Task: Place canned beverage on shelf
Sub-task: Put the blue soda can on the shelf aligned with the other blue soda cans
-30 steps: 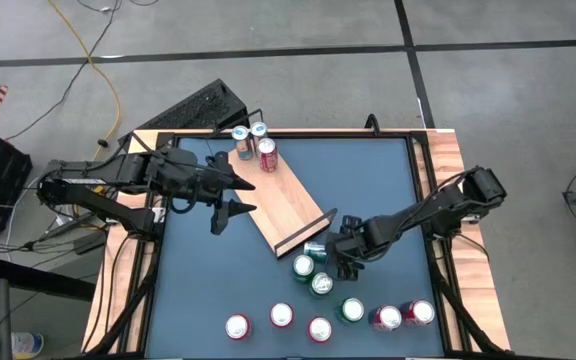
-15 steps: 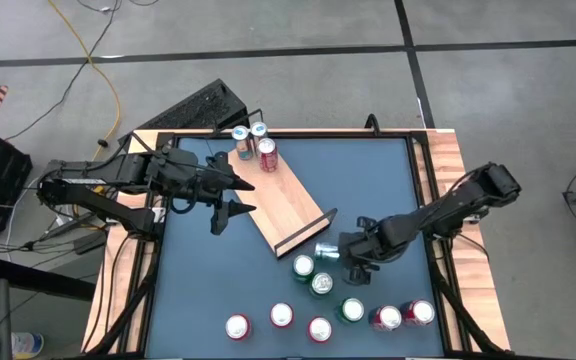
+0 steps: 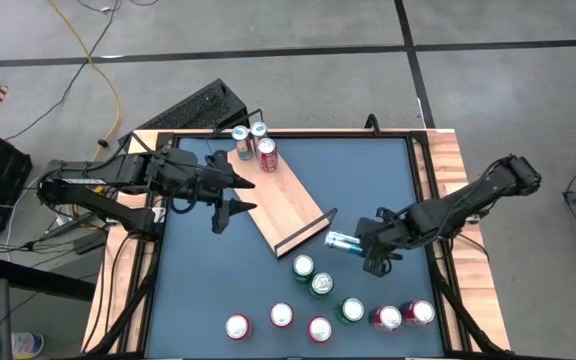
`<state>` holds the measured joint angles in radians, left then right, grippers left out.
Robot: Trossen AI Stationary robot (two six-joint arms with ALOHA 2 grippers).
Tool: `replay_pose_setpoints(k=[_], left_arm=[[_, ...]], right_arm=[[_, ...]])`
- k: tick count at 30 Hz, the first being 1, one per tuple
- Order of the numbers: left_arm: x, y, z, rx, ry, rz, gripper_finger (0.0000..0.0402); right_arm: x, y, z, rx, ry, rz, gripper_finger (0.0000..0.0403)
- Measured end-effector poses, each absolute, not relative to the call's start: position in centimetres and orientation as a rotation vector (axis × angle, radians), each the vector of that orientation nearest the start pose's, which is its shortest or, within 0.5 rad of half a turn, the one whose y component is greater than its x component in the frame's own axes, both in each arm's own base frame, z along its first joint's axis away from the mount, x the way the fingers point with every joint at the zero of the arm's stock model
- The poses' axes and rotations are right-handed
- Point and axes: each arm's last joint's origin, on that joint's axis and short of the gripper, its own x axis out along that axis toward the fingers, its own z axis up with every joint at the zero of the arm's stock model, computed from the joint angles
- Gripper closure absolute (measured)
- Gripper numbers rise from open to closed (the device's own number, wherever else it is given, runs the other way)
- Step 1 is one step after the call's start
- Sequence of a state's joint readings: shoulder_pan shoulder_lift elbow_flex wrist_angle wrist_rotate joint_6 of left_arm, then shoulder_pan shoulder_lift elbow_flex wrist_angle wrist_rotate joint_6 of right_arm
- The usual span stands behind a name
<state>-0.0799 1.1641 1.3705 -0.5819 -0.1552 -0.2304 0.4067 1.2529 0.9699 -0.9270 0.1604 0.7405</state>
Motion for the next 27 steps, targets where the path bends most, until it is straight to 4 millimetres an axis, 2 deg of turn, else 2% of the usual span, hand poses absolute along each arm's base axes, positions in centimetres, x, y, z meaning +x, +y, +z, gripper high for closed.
replay_pose_setpoints(k=[6, 12, 14, 19, 27], left_arm=[[24.5, -1.4, 41.7, -0.115, 0.338, 0.127, 0.0168], [26.9, -1.7, 41.9, -0.030, 0.247, 0.082, 0.0168], [27.7, -1.8, 41.1, 0.006, 0.291, 0.074, 0.0168], [29.5, -2.2, 40.8, 0.083, 0.243, -0.025, 0.0155], [30.2, -2.2, 40.7, 0.169, 0.217, -0.022, 0.0102]], right_arm=[[20.1, 7.7, 27.6, 0.325, 1.097, -0.206, 0.0261], [21.1, 7.3, 32.0, 0.272, 0.981, -0.180, 0.0261], [21.5, 7.3, 33.3, 0.244, 0.947, -0.183, 0.0261], [22.8, 6.5, 36.1, 0.157, 0.875, -0.219, 0.0261], [25.4, 5.4, 37.0, 0.052, 0.893, -0.233, 0.0254]])
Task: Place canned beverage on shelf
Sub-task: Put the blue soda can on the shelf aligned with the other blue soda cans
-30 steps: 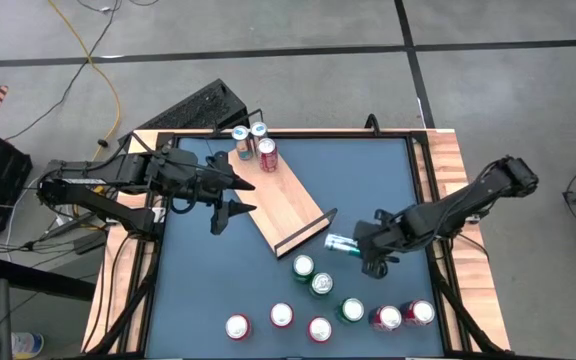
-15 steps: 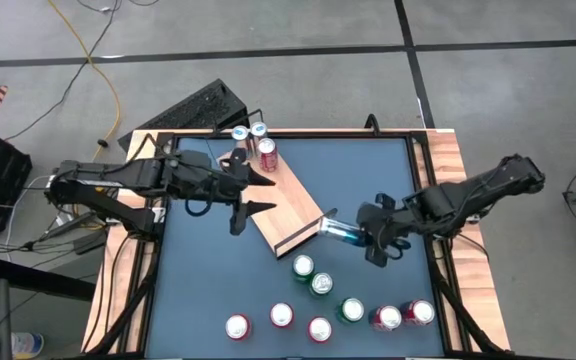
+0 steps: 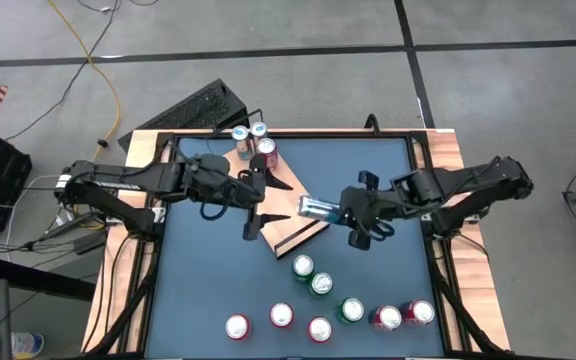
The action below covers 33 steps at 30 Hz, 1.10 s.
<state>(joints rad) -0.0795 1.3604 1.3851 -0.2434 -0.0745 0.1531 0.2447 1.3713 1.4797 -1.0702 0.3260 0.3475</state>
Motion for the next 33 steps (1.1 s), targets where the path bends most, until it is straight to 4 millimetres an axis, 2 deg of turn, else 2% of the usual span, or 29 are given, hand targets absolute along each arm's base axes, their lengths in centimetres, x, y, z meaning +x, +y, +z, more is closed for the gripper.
replay_pose_setpoints(k=[3, 8, 12, 19, 25, 29, 33], left_arm=[[30.1, -2.2, 40.3, 0.202, 0.258, -0.033, 0.0091], [30.6, -2.2, 38.5, 0.268, 0.396, 0.028, 0.0089], [30.7, -2.2, 38.9, 0.292, 0.432, 0.078, 0.0089], [30.6, -1.9, 41.1, 0.336, 0.500, 0.139, 0.0089], [31.2, -1.9, 39.6, 0.344, 0.701, 0.146, 0.0089], [31.7, -1.6, 37.8, 0.361, 0.840, 0.159, 0.0089], [32.5, -0.7, 36.9, 0.324, 0.871, 0.229, 0.0089]], right_arm=[[26.5, 5.0, 36.8, 0.026, 0.904, -0.234, 0.0254], [28.2, 4.3, 36.5, -0.016, 0.931, -0.243, 0.0254], [29.7, 3.7, 36.6, -0.058, 0.941, -0.240, 0.0254], [33.0, 2.5, 36.2, -0.171, 0.981, -0.222, 0.0253], [35.7, 1.1, 35.2, -0.308, 1.092, -0.276, 0.0253], [36.9, 1.0, 35.0, -0.386, 1.164, -0.288, 0.0252], [37.6, 1.5, 34.9, -0.434, 1.193, -0.265, 0.0252]])
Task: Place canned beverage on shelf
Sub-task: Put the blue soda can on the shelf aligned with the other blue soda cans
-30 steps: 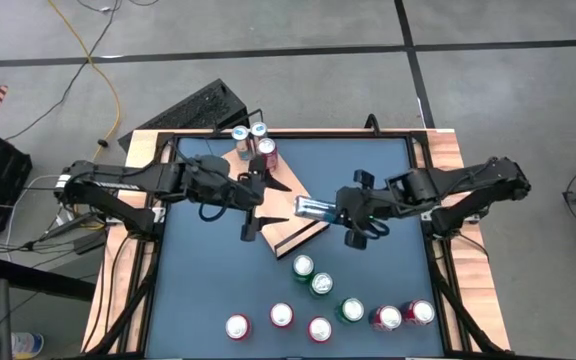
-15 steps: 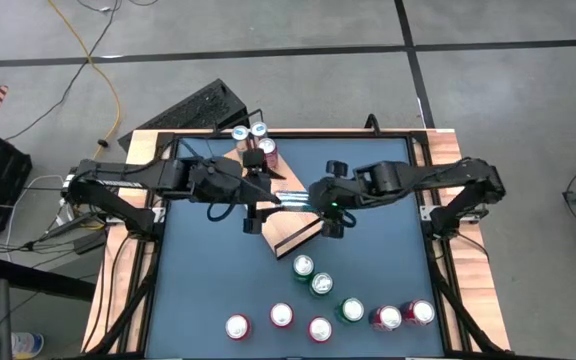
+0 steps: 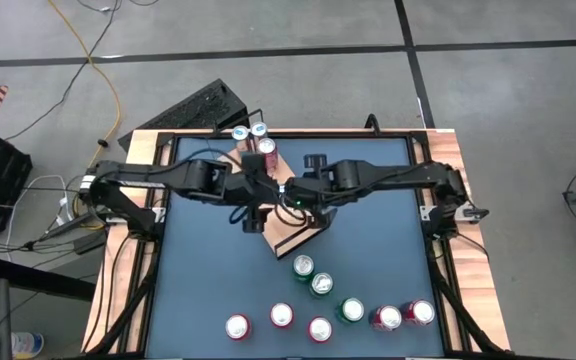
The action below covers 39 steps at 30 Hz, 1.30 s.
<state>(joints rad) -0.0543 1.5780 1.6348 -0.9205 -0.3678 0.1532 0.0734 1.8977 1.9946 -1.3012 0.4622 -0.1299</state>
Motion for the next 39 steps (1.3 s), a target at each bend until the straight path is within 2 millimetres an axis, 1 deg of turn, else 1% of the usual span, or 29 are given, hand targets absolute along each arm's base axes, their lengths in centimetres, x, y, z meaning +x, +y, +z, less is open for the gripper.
replay_pose_setpoints(k=[2, 5, 9, 12, 16, 24, 31, 35, 39], left_arm=[[32.7, -0.2, 36.9, 0.311, 0.861, 0.262, 0.0089], [32.9, 0.6, 36.8, 0.285, 0.862, 0.262, 0.0089], [33.0, 1.3, 36.6, 0.210, 0.863, 0.178, 0.0089], [33.3, 1.4, 36.8, 0.159, 0.824, 0.121, 0.0089], [33.4, 1.4, 36.9, 0.156, 0.806, 0.090, 0.0089], [33.7, 1.5, 35.5, 0.158, 0.909, 0.083, 0.0089], [33.2, 1.6, 35.1, 0.158, 0.977, 0.103, 0.0089], [33.1, 1.7, 35.0, 0.150, 0.990, 0.096, 0.0102], [33.1, 1.7, 35.0, 0.140, 0.986, 0.102, 0.0133]], right_arm=[[37.8, 1.7, 34.9, -0.458, 1.198, -0.276, 0.0252], [37.7, 2.0, 34.9, -0.469, 1.198, -0.273, 0.0252], [37.6, 2.4, 35.2, -0.476, 1.184, -0.275, 0.0252], [37.5, 2.5, 35.5, -0.477, 1.163, -0.283, 0.0252], [37.6, 2.6, 35.5, -0.487, 1.157, -0.295, 0.0252], [37.7, 3.0, 35.5, -0.518, 1.145, -0.268, 0.0252], [37.9, 3.5, 35.6, -0.525, 1.118, -0.267, 0.0252], [38.0, 3.6, 35.7, -0.535, 1.107, -0.262, 0.0251], [38.0, 3.7, 35.7, -0.533, 1.101, -0.261, 0.0250]])
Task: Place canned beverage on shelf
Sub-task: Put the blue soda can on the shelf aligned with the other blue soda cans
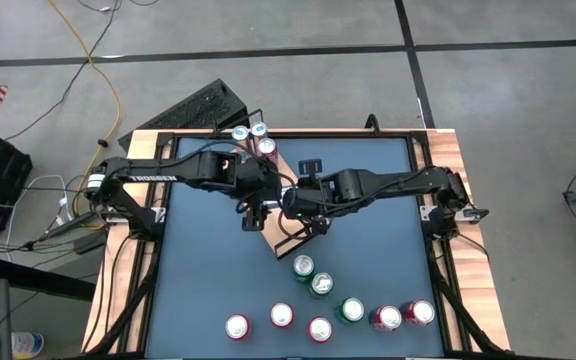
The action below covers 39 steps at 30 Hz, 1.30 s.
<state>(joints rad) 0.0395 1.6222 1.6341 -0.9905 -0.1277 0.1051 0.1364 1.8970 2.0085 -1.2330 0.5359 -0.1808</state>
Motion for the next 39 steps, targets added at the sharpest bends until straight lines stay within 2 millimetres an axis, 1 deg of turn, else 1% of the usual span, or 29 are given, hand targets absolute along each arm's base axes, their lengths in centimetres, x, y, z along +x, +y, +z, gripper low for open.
replay_pose_setpoints(k=[4, 8, 13, 17, 21, 22, 25, 28, 31, 35, 37, 39], left_arm=[[33.1, 1.7, 35.0, 0.116, 0.987, 0.114, 0.0169], [33.1, 1.7, 35.0, 0.112, 0.985, 0.114, 0.0172], [33.1, 1.7, 35.0, 0.102, 0.982, 0.112, 0.0172], [33.3, 1.7, 35.1, 0.102, 0.959, 0.107, 0.0173], [33.5, 1.7, 35.1, 0.097, 0.948, 0.112, 0.0173], [33.6, 1.7, 35.1, 0.096, 0.937, 0.115, 0.0173], [33.8, 1.8, 35.4, 0.094, 0.900, 0.121, 0.0173], [34.0, 1.8, 36.0, 0.085, 0.834, 0.128, 0.0173], [33.8, 1.8, 37.3, 0.078, 0.735, 0.135, 0.0173], [33.1, 1.8, 40.0, 0.069, 0.552, 0.143, 0.0173], [32.6, 1.7, 41.5, 0.052, 0.447, 0.122, 0.0173], [32.1, 1.5, 43.0, 0.033, 0.348, 0.045, 0.0173]], right_arm=[[38.1, 3.7, 35.8, -0.514, 1.083, -0.266, 0.0243], [38.1, 3.7, 35.8, -0.511, 1.082, -0.265, 0.0217], [38.1, 3.8, 35.9, -0.529, 1.083, -0.249, 0.0170], [37.2, 3.8, 37.2, -0.525, 1.046, -0.246, 0.0147], [35.1, 3.6, 39.4, -0.485, 0.999, -0.269, 0.0144], [34.4, 3.5, 40.2, -0.465, 0.974, -0.278, 0.0144], [32.1, 3.4, 42.4, -0.396, 0.901, -0.303, 0.0144], [29.3, 3.3, 44.9, -0.306, 0.802, -0.325, 0.0143], [26.5, 3.4, 47.2, -0.224, 0.695, -0.314, 0.0143], [23.3, 3.6, 49.9, -0.147, 0.527, -0.291, 0.0143], [22.3, 3.8, 51.1, -0.126, 0.438, -0.273, 0.0143], [21.5, 4.0, 52.1, -0.129, 0.356, -0.248, 0.0143]])
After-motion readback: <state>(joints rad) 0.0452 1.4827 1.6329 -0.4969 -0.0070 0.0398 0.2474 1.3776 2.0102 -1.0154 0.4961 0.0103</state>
